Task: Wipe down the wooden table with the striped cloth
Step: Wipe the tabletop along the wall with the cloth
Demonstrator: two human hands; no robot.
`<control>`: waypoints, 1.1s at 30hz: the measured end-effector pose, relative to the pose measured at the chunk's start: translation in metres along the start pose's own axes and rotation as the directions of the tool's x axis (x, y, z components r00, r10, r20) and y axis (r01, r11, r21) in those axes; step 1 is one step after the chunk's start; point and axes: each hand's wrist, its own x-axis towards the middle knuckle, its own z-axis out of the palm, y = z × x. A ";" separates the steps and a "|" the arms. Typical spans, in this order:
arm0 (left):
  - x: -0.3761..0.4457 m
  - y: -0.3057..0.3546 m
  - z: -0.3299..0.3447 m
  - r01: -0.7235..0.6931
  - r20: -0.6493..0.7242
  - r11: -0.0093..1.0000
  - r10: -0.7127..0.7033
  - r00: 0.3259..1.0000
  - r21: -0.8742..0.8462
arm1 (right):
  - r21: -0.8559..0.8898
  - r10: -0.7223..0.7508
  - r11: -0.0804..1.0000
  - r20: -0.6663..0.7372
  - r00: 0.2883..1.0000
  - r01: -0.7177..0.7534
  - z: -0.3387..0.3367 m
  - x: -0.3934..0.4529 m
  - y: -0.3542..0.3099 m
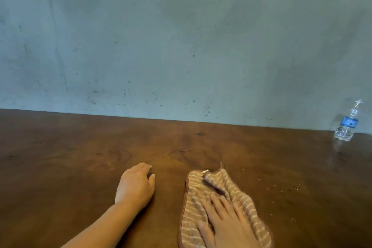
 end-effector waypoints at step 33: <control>0.201 0.088 0.136 0.016 0.065 0.985 -0.027 0.998 0.171 | -0.023 -0.019 0.999 0.153 0.988 0.023 -0.004 0.390 0.094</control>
